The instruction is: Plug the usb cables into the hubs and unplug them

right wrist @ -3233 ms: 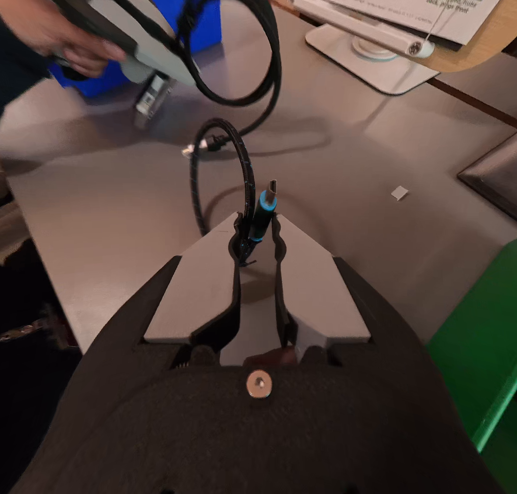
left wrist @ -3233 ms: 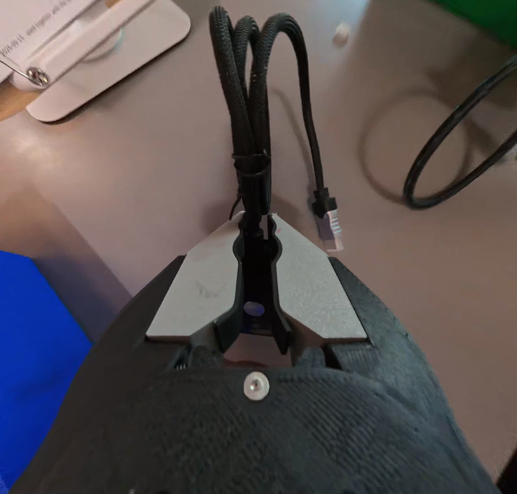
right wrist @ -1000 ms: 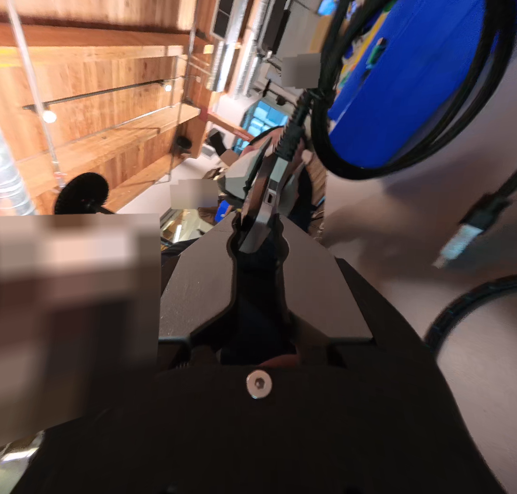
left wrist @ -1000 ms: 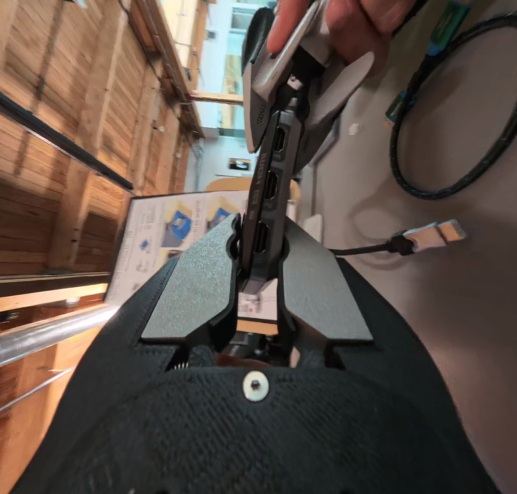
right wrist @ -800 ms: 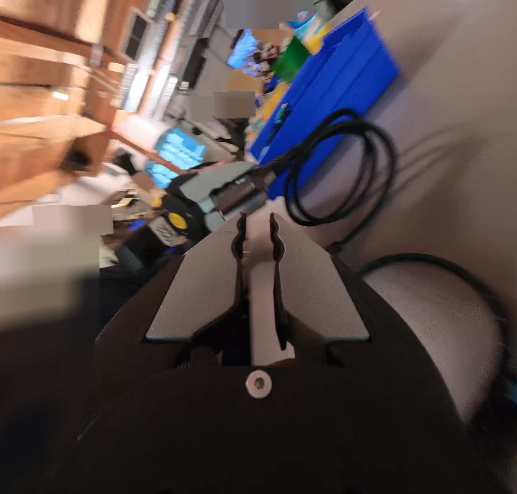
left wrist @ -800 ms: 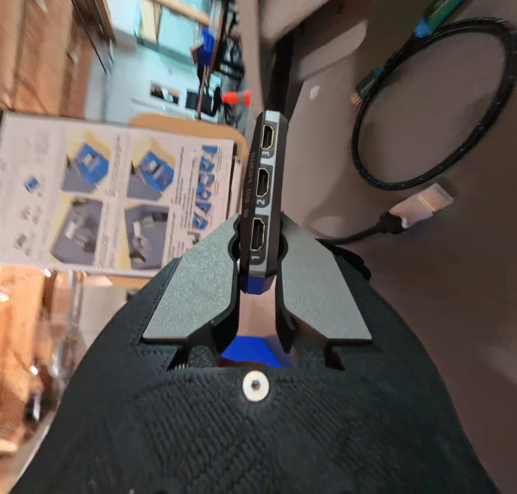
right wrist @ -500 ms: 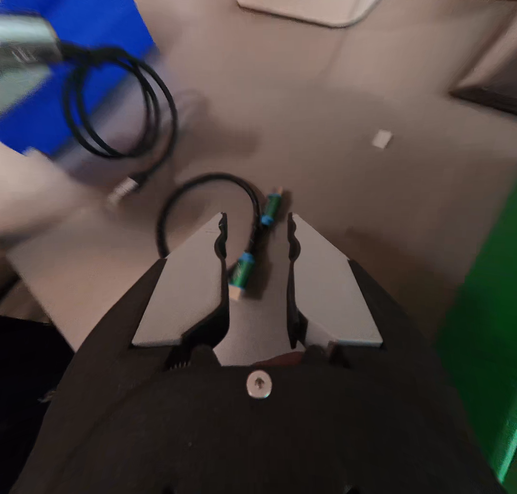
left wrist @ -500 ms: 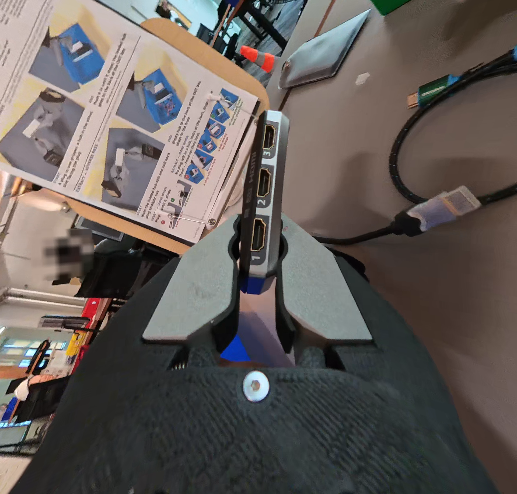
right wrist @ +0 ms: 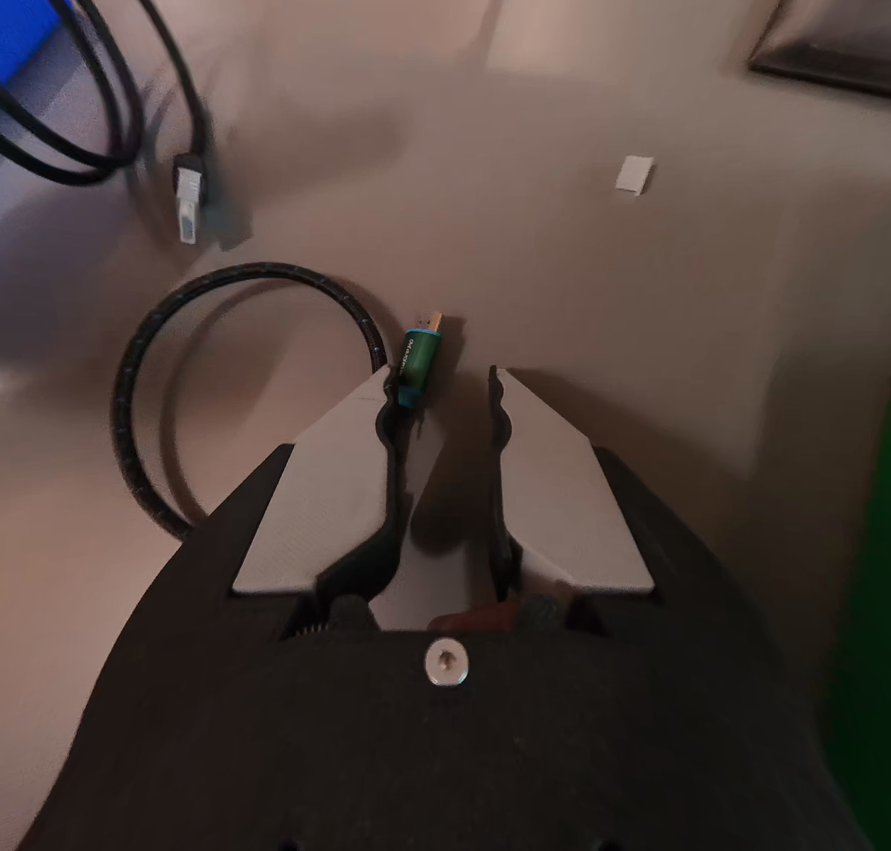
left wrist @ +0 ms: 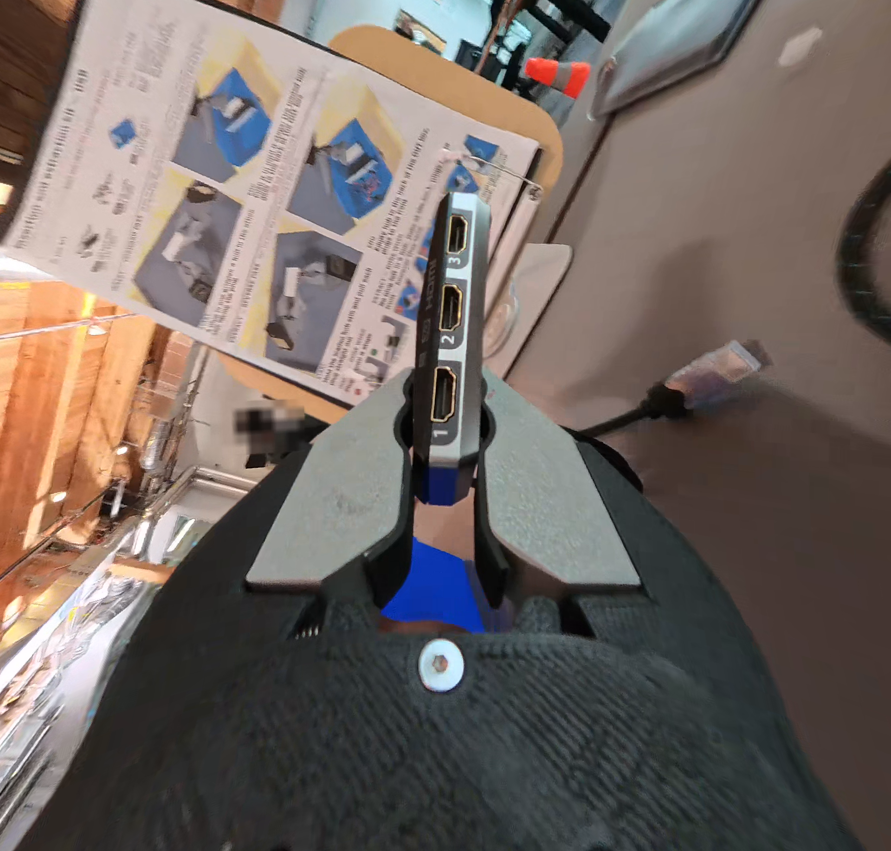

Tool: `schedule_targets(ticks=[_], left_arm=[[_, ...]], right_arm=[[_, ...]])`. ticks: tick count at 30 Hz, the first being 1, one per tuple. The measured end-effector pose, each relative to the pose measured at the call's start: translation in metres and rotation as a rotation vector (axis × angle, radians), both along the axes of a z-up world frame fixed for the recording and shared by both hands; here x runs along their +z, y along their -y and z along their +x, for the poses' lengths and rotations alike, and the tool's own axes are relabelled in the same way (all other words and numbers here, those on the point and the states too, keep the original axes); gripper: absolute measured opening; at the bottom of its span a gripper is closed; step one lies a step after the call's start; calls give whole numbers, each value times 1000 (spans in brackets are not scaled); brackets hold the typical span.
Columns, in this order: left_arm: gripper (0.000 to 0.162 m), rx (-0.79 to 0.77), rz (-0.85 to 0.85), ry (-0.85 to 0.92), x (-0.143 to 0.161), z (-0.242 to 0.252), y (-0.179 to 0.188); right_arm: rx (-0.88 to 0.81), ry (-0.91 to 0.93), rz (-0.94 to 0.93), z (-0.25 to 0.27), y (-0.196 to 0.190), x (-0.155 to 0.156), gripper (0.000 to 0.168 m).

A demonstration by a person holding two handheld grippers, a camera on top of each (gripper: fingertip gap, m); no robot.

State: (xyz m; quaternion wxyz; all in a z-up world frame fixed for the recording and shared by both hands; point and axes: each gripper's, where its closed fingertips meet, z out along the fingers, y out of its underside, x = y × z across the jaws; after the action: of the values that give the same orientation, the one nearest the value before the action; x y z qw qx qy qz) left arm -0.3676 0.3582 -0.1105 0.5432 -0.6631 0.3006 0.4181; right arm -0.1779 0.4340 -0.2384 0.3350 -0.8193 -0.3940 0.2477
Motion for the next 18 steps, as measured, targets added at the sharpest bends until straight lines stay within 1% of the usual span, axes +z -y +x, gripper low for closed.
schedule_targets(ticks=[2,5,8,12,14,15,18], left_arm=[[21,-32,-27,33,-7,4,0],[21,-65,-43,115,-4,8,4],[21,-92,-49,185,-4,11,10],[21,-99,-72,138,-7,20,22],[21,-108,-75,140,-6,25,30],[21,-116,-75,153,-6,27,33],[21,-121,-85,187,-3,26,42]], right_arm=[[18,-16,-42,-6,2,-2,37],[25,-64,-107,-11,2,1,40],[26,-49,-122,-10,0,-2,33],[75,-42,-138,-18,10,-3,19],[82,-38,-131,-21,13,-3,17],[88,-39,-129,-22,14,-3,13],[112,-42,-139,-26,18,-3,13]])
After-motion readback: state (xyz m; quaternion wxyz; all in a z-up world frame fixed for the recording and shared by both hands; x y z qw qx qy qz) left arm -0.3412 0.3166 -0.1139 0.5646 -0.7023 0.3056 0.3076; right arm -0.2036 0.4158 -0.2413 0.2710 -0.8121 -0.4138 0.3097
